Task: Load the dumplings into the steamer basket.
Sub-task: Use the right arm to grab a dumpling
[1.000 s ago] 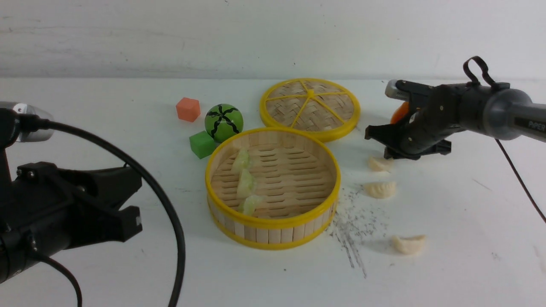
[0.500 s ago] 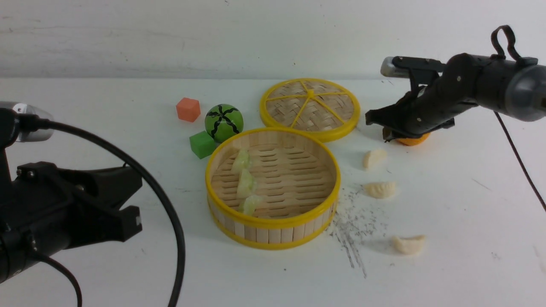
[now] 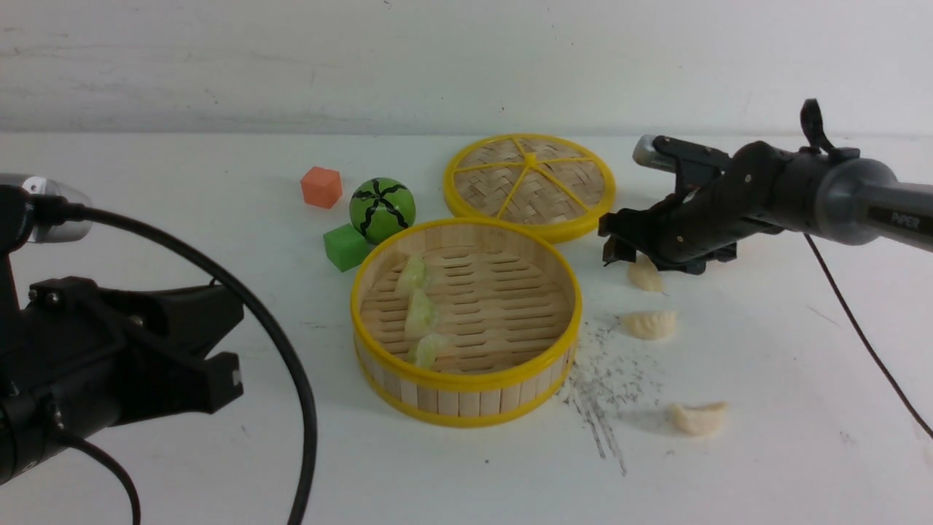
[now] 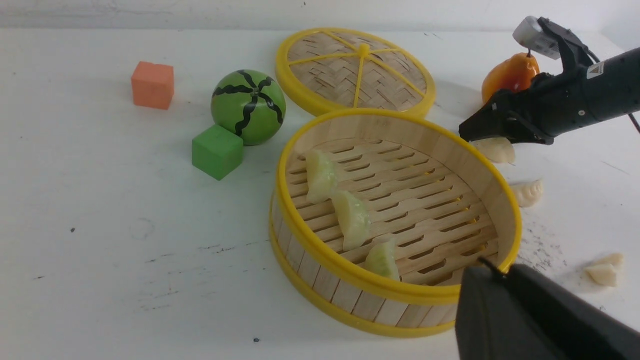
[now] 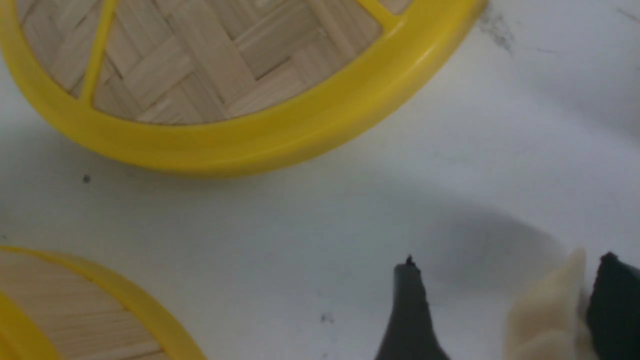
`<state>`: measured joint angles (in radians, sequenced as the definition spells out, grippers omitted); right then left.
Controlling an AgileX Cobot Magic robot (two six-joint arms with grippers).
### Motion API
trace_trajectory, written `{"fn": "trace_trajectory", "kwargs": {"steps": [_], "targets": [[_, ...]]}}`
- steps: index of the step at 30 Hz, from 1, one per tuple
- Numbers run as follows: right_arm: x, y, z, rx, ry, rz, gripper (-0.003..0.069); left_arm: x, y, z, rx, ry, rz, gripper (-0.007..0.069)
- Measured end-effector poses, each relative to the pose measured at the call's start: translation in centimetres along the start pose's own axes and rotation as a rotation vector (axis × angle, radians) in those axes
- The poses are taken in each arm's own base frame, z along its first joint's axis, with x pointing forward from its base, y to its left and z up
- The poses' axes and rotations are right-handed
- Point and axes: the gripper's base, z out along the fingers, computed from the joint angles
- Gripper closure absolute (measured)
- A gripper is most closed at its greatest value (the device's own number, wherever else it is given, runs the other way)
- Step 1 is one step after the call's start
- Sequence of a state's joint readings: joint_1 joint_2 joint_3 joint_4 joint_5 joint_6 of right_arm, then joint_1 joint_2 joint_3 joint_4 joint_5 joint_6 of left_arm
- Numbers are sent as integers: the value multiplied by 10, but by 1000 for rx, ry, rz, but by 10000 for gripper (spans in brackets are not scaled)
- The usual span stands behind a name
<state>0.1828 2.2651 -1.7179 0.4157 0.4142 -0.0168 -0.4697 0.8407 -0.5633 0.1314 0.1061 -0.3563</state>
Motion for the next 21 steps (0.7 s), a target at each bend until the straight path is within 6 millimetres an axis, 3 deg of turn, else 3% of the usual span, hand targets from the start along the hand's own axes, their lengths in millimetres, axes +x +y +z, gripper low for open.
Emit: {"fn": "trace_trajectory", "kwargs": {"steps": [10, 16, 19, 21], "targets": [[8, 12, 5, -14, 14, -182, 539, 0, 0, 0, 0, 0, 0, 570], [7, 16, -1, -25, 38, -294, 541, 0, 0, 0, 0, 0, 0, 566], [2, 21, -14, -33, 35, -307, 640, 0, 0, 0, 0, 0, 0, 564], [-5, 26, -27, -39, 11, -316, 667, 0, 0, 0, 0, 0, 0, 561]]}}
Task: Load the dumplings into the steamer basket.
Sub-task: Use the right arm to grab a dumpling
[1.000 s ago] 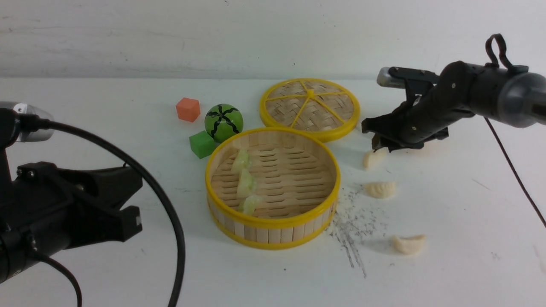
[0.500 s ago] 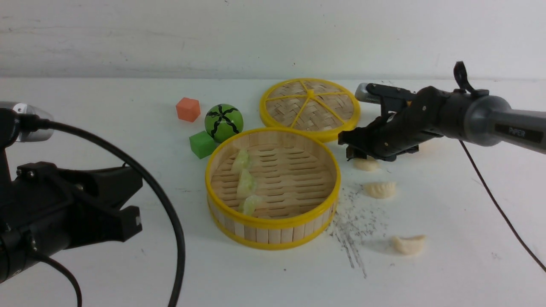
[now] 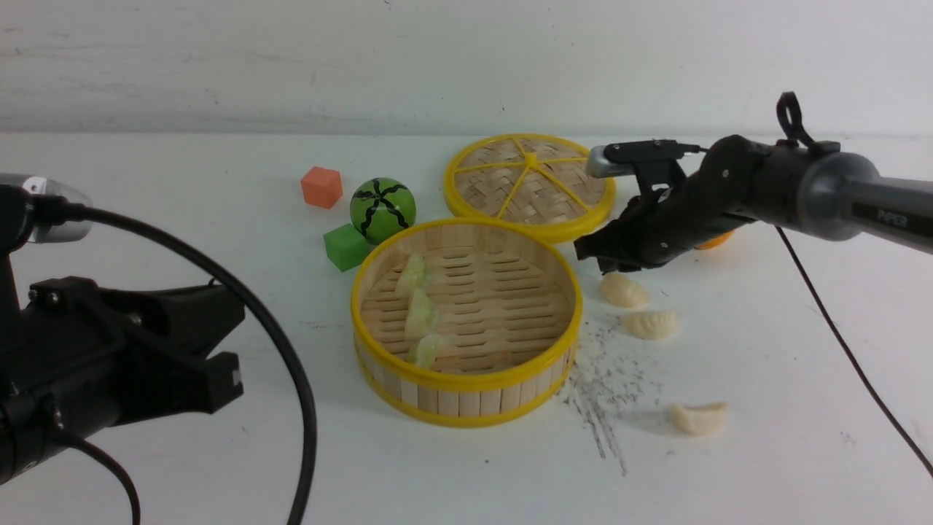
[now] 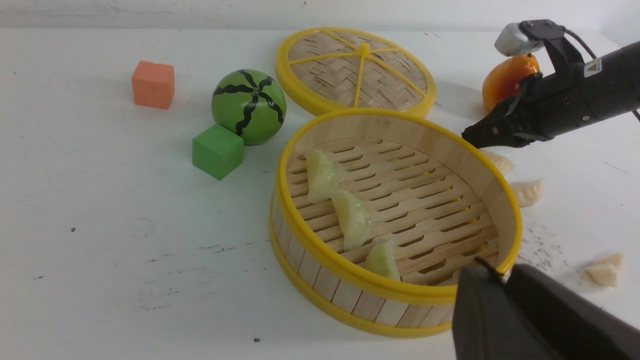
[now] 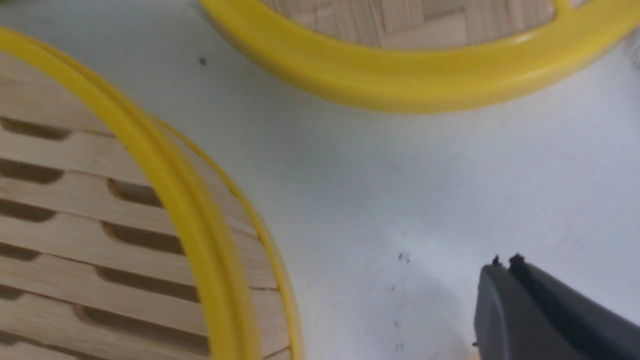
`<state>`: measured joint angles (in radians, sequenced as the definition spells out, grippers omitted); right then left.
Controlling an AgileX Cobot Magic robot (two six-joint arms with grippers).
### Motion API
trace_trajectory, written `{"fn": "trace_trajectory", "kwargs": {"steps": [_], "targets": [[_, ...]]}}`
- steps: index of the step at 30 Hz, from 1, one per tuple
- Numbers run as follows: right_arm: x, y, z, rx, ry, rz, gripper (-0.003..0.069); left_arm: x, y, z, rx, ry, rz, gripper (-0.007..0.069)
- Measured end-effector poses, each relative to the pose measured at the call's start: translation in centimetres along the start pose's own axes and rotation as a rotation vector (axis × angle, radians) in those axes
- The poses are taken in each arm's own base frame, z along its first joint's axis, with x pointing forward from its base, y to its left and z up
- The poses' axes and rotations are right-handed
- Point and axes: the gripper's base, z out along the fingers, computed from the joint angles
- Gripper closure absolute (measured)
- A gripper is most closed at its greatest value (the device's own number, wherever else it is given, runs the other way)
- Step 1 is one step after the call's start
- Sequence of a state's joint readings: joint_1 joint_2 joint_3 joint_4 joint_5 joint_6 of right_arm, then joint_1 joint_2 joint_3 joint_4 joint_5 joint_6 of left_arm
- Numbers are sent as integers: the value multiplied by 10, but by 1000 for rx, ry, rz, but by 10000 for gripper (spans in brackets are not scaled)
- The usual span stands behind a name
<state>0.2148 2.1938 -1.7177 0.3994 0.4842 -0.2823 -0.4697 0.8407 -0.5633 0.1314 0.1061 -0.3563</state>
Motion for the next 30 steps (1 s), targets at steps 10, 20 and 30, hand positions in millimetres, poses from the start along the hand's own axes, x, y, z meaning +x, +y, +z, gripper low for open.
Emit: {"fn": "trace_trajectory", "kwargs": {"steps": [10, 20, 30], "targets": [[-22, 9, -39, -8, -74, -25, 671, 0, 0, 0, 0, 0, 0, 551], [4, 0, -16, 7, 114, -122, 381, 0, 0, 0, -1, 2, 0, 542], [25, -6, 11, 3, 211, -116, 473, -4, 0, -16, -1, -29, 8, 635]]}}
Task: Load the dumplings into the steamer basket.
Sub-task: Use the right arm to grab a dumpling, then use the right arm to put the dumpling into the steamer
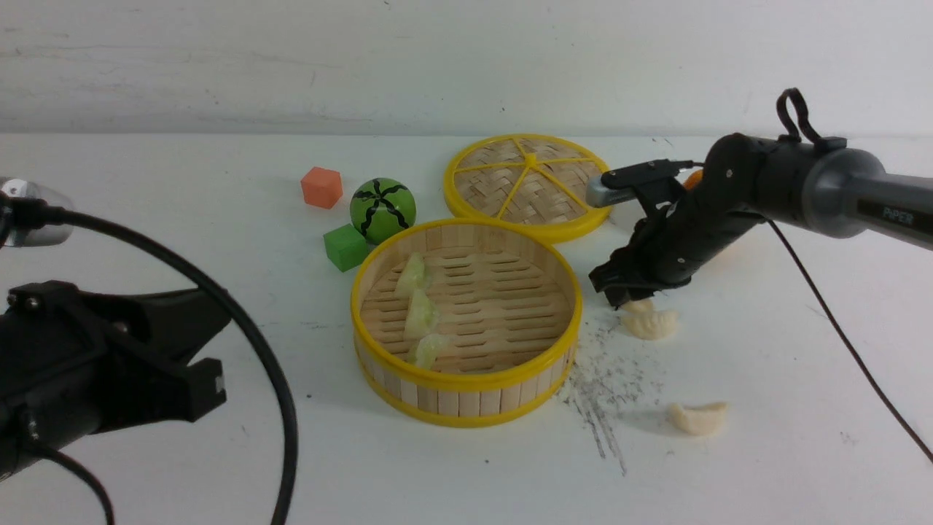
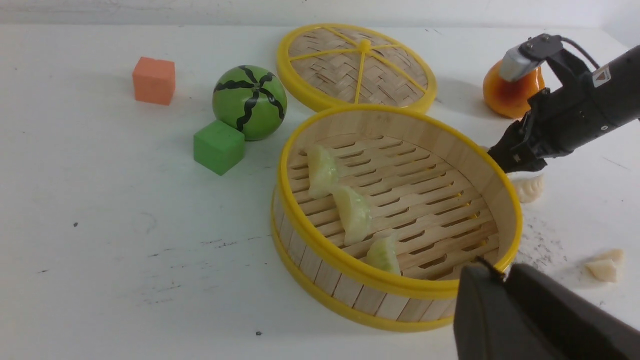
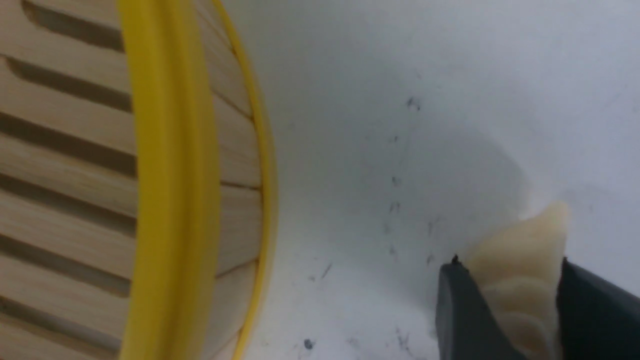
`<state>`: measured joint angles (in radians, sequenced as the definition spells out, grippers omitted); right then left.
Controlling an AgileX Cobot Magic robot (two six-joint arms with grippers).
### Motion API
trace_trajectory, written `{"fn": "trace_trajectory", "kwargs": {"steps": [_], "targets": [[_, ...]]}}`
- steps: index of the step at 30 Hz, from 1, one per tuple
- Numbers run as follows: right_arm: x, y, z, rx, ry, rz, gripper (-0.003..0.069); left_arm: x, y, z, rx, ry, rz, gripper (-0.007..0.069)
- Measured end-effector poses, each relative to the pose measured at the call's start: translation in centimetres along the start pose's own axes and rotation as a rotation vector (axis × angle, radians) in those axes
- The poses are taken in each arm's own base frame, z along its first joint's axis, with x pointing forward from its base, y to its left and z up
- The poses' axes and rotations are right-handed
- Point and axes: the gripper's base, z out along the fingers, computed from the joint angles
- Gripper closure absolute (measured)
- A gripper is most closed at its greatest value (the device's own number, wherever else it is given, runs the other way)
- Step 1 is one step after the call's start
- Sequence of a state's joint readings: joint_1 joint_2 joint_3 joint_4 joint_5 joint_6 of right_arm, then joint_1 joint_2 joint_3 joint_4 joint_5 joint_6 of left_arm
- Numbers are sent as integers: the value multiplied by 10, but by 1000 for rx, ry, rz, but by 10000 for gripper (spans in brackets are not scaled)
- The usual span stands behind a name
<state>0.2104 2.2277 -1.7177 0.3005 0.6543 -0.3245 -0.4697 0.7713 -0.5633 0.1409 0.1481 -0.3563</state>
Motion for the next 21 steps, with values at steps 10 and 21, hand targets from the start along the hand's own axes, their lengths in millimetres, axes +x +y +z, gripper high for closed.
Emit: {"fn": "trace_trajectory", "kwargs": {"steps": [10, 21], "targets": [[-18, 9, -49, -7, -87, -10, 473, -12, 4, -61, -33, -180, 170, 637], [-42, 114, -72, -312, -292, -106, 473, -2, 4, -59, -11, -213, 197, 637]]}}
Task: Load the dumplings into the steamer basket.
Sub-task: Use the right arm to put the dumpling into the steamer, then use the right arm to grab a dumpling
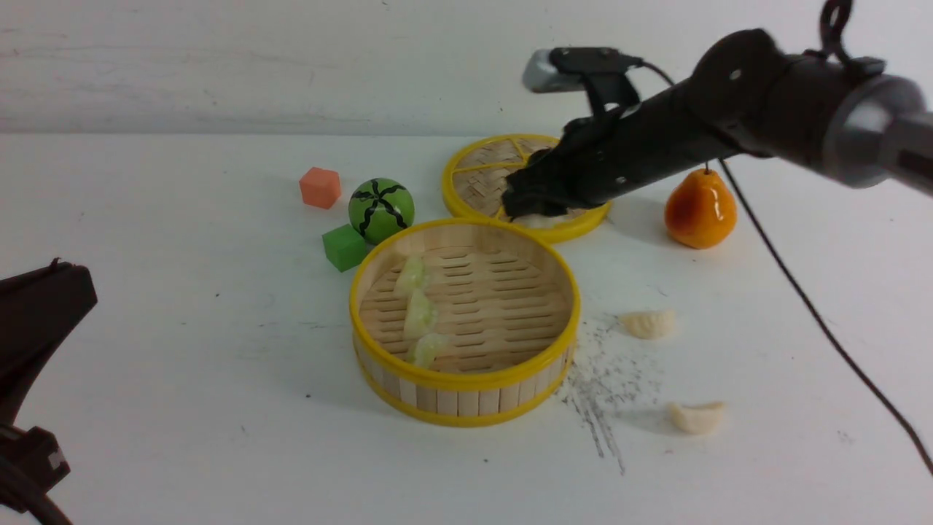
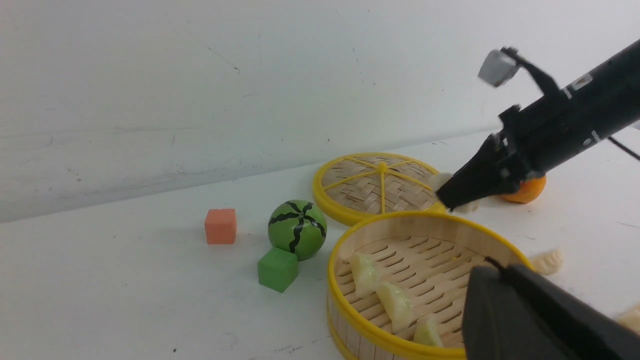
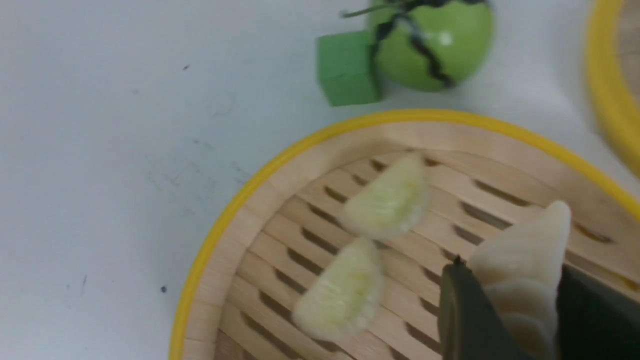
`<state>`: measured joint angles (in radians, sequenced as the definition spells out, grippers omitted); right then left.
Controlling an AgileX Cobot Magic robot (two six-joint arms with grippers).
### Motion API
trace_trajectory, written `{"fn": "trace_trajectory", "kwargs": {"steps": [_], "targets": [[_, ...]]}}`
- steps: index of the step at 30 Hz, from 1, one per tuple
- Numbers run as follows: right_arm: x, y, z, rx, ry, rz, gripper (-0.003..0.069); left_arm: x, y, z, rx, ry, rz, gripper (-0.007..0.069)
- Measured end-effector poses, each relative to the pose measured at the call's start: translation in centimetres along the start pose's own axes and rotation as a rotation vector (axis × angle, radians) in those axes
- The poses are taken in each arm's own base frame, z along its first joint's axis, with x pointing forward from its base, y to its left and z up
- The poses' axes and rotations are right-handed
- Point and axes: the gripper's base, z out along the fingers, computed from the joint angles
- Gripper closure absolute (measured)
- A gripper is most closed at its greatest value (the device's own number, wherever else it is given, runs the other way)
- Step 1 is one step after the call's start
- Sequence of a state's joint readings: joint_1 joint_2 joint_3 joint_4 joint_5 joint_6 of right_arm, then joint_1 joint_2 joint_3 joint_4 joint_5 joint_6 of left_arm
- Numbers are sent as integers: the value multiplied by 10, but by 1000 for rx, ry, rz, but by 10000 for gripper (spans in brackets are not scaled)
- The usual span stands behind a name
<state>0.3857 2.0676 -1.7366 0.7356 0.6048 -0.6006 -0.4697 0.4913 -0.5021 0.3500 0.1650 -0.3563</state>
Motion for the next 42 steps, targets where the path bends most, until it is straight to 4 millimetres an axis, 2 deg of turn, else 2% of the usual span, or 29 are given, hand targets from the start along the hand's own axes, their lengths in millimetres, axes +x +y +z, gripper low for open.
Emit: {"fn": "trace_trajectory", "kwargs": {"steps": [5, 8, 15, 16, 18, 20, 21, 22, 24, 26, 28, 29, 31, 34, 35, 37, 40, 42], "targets": [[15, 11, 37, 0, -13, -96, 473, 0, 0, 0, 0, 1, 0, 637], [25, 3, 58, 51, -34, -125, 473, 1, 0, 0, 0, 2, 0, 637], [33, -8, 70, 81, -31, -112, 471, 1, 0, 0, 0, 2, 0, 637], [34, -7, 70, 79, -31, -111, 437, 1, 0, 0, 0, 2, 0, 637], [34, -7, 70, 78, -31, -109, 415, 1, 0, 0, 0, 2, 0, 637], [34, -7, 70, 78, -31, -109, 325, 1, 0, 0, 0, 2, 0, 637], [34, -7, 70, 78, -31, -109, 318, 1, 0, 0, 0, 2, 0, 637], [33, -7, 69, 78, -32, -109, 263, 1, 0, 0, 0, 2, 0, 637], [31, -6, 66, 73, -35, -112, 216, 1, 0, 0, 0, 3, 0, 637], [25, -2, 59, 70, -48, -120, 191, 1, 0, 0, -2, 6, 0, 637], [4, 11, 30, 61, -93, -175, 174, 2, 0, 0, -5, 13, 6, 637], [4, 11, 30, 61, -89, -179, 174, 2, 0, 0, -5, 13, 6, 637], [-16, 23, -5, 62, -120, -262, 173, 2, 0, 0, -5, 13, 8, 637], [-34, 32, -60, 105, -97, -433, 186, 2, 0, 0, -4, 8, 9, 637], [-35, 30, -76, 129, -56, -489, 193, 1, 0, 0, -2, 3, 9, 637], [-29, 19, -93, 162, 56, -523, 208, 0, 0, 0, 1, -4, 10, 637], [-8, -12, -97, 189, 279, -452, 232, 0, 0, 0, 2, -6, 10, 637], [11, -36, -88, 193, 393, -374, 246, 0, 0, 0, 4, -10, 7, 637]]}}
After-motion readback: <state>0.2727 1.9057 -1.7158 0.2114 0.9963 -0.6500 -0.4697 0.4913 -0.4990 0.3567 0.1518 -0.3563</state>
